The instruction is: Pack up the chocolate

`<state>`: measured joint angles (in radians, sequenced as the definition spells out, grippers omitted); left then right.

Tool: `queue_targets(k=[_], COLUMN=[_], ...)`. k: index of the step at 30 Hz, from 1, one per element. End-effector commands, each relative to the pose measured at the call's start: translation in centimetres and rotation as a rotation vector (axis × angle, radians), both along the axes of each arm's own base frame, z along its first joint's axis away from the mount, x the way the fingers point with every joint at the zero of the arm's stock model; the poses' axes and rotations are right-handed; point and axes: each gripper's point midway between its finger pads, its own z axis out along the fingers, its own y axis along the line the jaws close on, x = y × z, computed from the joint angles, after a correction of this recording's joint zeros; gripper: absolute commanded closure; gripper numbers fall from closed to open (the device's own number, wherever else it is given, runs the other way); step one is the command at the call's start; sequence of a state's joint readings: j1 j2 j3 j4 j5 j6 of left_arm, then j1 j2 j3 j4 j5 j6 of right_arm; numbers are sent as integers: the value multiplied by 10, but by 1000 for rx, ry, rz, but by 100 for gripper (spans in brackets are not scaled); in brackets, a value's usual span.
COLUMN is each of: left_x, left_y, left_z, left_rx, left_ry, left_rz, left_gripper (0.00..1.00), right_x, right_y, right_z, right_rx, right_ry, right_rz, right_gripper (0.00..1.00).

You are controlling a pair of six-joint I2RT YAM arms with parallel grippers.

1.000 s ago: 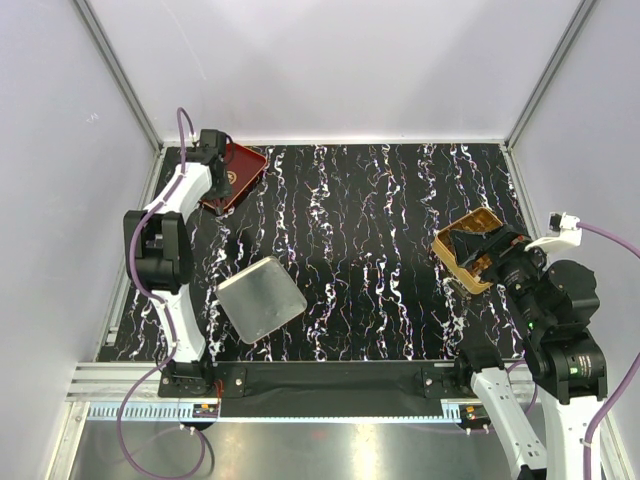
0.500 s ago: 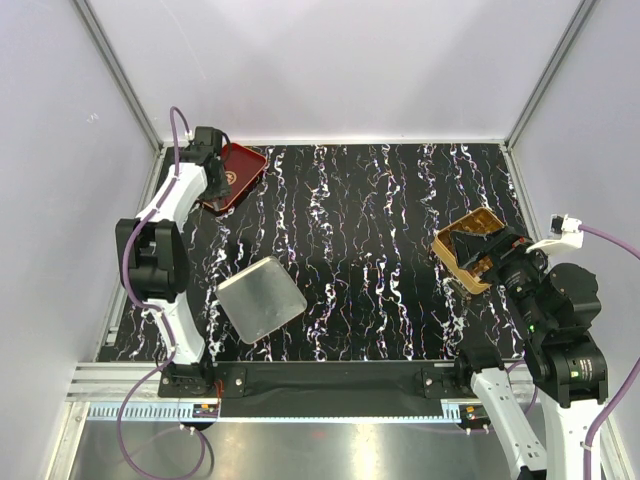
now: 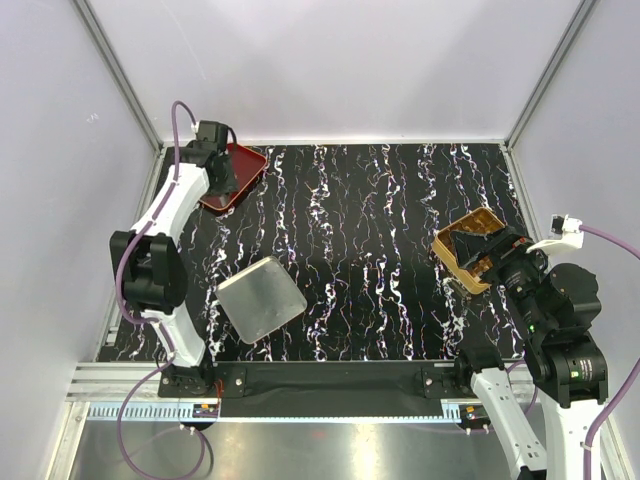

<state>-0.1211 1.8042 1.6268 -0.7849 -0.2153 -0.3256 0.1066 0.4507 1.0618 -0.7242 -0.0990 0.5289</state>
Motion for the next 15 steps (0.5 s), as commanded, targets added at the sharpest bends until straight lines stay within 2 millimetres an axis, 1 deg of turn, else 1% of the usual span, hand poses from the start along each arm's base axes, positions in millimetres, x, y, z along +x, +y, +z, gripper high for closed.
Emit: queue_targets(k=[1,4,5,6,9,10,12,13,14,15], left_x=[7,6,3,2,-6,-13,-23,-36,-43,-50], left_y=[-15,-32,-46,-68,-103,-133,-168,-200,-220,-236], left_z=[48,61,68,76,92,104,113,119,123,129], left_rx=[-30,-42,-49,-66,-83,-131,-191,-229,-261,-282], left_ry=[-123,-151,-169,-188,-212,-236,-258,-270,-282,-290], left_rz=[-30,-76,-110,-167,-243,-313,-391,-455,-503,-537], left_gripper=[65,65,65,65,65,65,65,65,65,65], right_x=[-4,-4,-3,-3,-3,-3,-3,-3,-4,-5], right_y=[3,3,4,4,5,5,5,5,4,4], right_z=[21,22,23,24,25,26,28,28,30,31], right_rx=[16,16,18,20,22,24,25,25,28,27], right_ry=[-62,-65,-64,-66,-68,-68,-74,-72,-75,-78], right_rz=[19,19,22,24,27,23,23,25,23,23], right_gripper=[0,0,0,0,0,0,0,0,0,0])
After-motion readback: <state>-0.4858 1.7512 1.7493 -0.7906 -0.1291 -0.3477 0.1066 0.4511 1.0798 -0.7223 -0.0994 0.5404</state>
